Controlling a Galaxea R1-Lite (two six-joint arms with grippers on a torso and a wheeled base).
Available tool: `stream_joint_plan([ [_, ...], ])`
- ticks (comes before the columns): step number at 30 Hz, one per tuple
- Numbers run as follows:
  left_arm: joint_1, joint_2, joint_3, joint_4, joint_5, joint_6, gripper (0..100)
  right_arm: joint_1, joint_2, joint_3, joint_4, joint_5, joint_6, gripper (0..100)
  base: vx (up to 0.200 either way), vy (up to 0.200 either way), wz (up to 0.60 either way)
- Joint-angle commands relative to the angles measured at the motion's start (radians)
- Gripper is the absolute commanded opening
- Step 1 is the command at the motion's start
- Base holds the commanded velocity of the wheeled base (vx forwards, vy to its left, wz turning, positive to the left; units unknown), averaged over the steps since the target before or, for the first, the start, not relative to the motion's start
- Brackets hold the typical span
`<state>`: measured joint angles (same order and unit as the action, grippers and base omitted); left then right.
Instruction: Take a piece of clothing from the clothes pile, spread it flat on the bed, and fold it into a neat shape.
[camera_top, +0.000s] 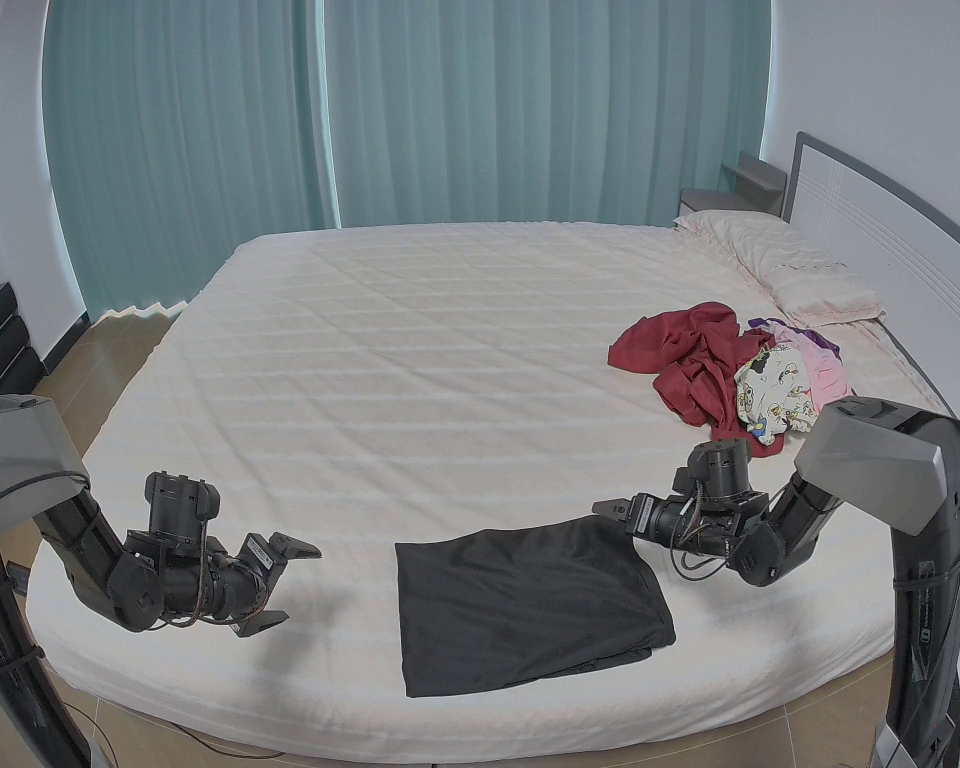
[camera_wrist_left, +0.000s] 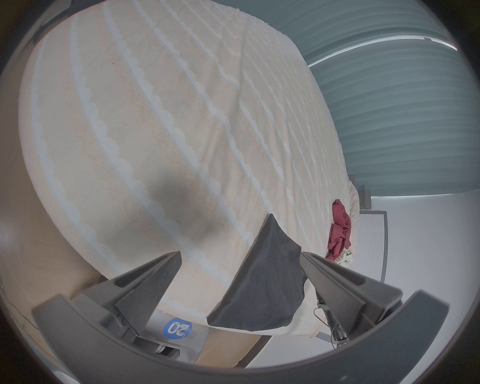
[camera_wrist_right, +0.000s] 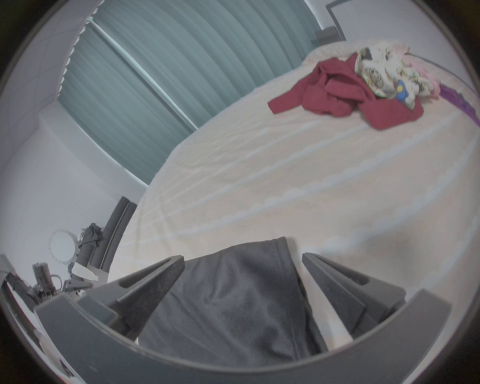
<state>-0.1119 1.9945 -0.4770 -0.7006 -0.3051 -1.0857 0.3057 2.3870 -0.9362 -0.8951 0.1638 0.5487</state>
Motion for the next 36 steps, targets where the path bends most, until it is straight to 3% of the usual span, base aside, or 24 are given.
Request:
stream_joint_plan([
  [1, 0.000, -0.005, 0.005, 0.000, 0.000, 0.000, 100, 0.032, 0.103, -0.127, 0.088, 0.002, 0.039, 100, 0.000, 0.000, 0.00],
  [6, 0.000, -0.005, 0.006, 0.000, 0.000, 0.000, 100, 0.024, 0.124, -0.204, 0.173, -0.015, 0.039, 100, 0.000, 0.000, 0.00],
  [18, 0.000, -0.005, 0.005, 0.000, 0.000, 0.000, 100, 0.023, 0.136, -0.233, 0.176, -0.040, 0.037, 100, 0.000, 0.000, 0.00],
  [19, 0.000, -0.006, 0.005, 0.000, 0.000, 0.000, 100, 0.023, 0.138, -0.236, 0.171, -0.043, 0.039, 0, 0.000, 0.000, 0.00],
  [36, 0.000, -0.005, 0.005, 0.000, 0.000, 0.000, 100, 0.000, 0.138, -0.297, 0.179, -0.148, 0.092, 0, 0.000, 0.000, 0.00],
])
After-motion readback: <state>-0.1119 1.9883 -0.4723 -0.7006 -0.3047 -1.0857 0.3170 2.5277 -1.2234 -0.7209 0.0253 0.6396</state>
